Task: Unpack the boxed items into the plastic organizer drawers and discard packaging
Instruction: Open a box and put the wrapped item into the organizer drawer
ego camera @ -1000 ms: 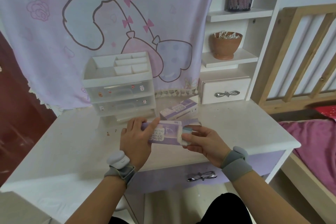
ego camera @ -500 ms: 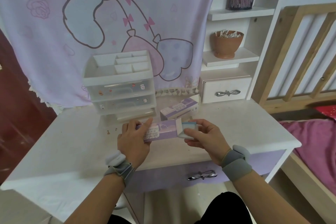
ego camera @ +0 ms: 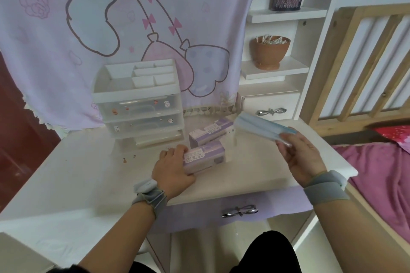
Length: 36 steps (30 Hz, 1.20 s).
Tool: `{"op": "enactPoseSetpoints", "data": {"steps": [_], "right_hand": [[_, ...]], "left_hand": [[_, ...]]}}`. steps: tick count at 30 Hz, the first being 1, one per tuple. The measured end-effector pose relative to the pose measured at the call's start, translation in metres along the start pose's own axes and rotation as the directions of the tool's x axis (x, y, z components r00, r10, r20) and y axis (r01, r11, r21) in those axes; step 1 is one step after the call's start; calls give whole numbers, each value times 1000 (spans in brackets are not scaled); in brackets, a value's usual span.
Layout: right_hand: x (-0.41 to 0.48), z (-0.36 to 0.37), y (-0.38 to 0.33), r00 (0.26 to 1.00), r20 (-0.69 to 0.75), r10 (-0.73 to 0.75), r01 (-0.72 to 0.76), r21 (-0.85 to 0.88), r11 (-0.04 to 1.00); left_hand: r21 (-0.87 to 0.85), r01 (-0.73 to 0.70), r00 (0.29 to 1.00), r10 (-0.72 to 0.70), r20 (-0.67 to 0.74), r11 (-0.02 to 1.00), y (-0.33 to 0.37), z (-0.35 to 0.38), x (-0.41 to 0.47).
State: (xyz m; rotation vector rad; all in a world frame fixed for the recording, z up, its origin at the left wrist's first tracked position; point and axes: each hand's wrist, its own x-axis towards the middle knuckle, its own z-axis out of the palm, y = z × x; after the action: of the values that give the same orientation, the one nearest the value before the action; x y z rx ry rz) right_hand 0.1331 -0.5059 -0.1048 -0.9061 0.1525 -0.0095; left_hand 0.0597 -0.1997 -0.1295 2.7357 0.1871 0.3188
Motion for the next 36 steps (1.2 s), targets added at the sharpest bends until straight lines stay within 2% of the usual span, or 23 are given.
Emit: {"op": "enactPoseSetpoints", "data": {"steps": [4,9,12,15,19,22,25,27,30,33,36], "right_hand": [[1,9,2,1000,26,-1,1,-12,1000],[5,27,11,999,49,-1,2,-13,1000],[8,39,19,997,71,13,-11,-17,1000],[11,63,34,994,102,50,-47,-30,998],[7,102,48,977,185,107,-97,-62,993],[2,135,59,941,250,227,-178,-202,963],[-3,172,81,906,269,326,-203,-398,895],[-4,190,92,905,235,355,-223,-451,864],[2,216,115,906,188,378,-234,-522,821],[9,234,139,904,149,402,-231,-620,750],[14,240,152,896,132,424,-203,-727,656]], "left_hand": [[-175,-93,996,93,-11,980,15,9,6],[-158,-117,985,95,-143,980,-2,5,8],[-95,-36,975,14,-222,995,-25,-7,9],[-95,102,954,-125,-274,990,-54,-22,10],[-63,259,946,-266,-185,964,-86,-35,12],[-62,281,952,-287,-111,958,-103,-38,10],[-167,236,956,-259,-135,957,-109,-37,5],[-181,232,948,-264,-177,956,-108,-35,4],[-122,302,912,-324,-253,945,-117,-38,0],[-108,378,888,-393,-238,920,-131,-40,-1],[-142,373,894,-396,-210,917,-135,-40,-3]]}}
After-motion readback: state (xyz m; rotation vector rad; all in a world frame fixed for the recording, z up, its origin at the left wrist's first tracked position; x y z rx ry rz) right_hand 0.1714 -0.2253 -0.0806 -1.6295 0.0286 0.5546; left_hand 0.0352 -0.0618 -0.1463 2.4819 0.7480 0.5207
